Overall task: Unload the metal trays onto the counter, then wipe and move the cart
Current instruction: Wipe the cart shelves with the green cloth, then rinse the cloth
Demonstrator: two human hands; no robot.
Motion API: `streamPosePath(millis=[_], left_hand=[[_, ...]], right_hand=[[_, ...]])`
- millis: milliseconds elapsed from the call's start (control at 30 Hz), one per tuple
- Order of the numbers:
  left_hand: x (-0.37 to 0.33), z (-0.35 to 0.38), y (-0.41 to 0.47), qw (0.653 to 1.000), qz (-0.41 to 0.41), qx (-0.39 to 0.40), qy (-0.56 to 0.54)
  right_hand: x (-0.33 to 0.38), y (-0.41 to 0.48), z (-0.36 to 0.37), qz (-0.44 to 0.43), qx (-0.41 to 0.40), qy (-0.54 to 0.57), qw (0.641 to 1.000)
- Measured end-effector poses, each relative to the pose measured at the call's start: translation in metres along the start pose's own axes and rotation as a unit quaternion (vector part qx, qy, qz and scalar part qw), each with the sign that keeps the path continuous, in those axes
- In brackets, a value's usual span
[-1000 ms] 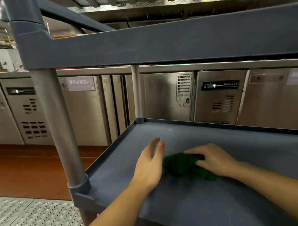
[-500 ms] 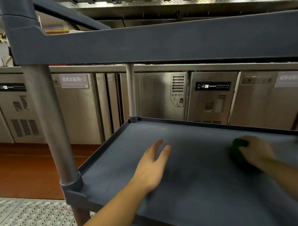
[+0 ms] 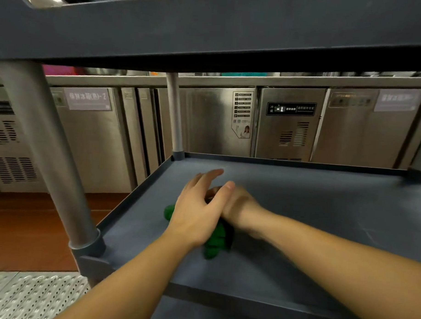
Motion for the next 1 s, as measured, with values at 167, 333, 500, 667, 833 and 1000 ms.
streamPosePath(millis=[167, 333, 500, 667, 833, 1000], left_hand=[[-0.006, 0.036, 0.006, 0.995, -0.024, 0.075, -0.06], [-0.03, 0.06, -0.012, 0.986, 0.092, 0.129, 0.047], [-0.054, 0.11, -0.079, 0.914, 0.168, 0.359, 0.09], [-0.075, 0.141, -0.095, 0.872, 0.251, 0.367, 0.206], [-0.074, 0.136, -0.076, 0.859, 0.225, 0.34, 0.309], [-0.081, 0.153, -0.076, 0.837, 0.247, 0.332, 0.358]], right_hand=[[-0.04, -0.038, -0.088, 0.041, -0.096, -0.021, 0.994], [-0.067, -0.081, -0.156, 0.099, -0.15, -0.079, 0.981], [-0.078, -0.085, -0.173, 0.122, -0.152, -0.083, 0.977], [-0.085, -0.083, -0.167, 0.103, -0.132, -0.056, 0.984], [-0.089, -0.095, -0.19, 0.088, -0.139, -0.024, 0.986], [-0.105, -0.118, -0.218, 0.106, -0.153, 0.007, 0.982]])
Point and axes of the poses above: each hand's wrist, its own y-axis towards the middle knuckle, its own z-axis out of the palm, x = y × z, the point moved 8 cm from there along y, towards the middle knuckle, and after that the axes turned 10 degrees about z, right-handed, at the moved point
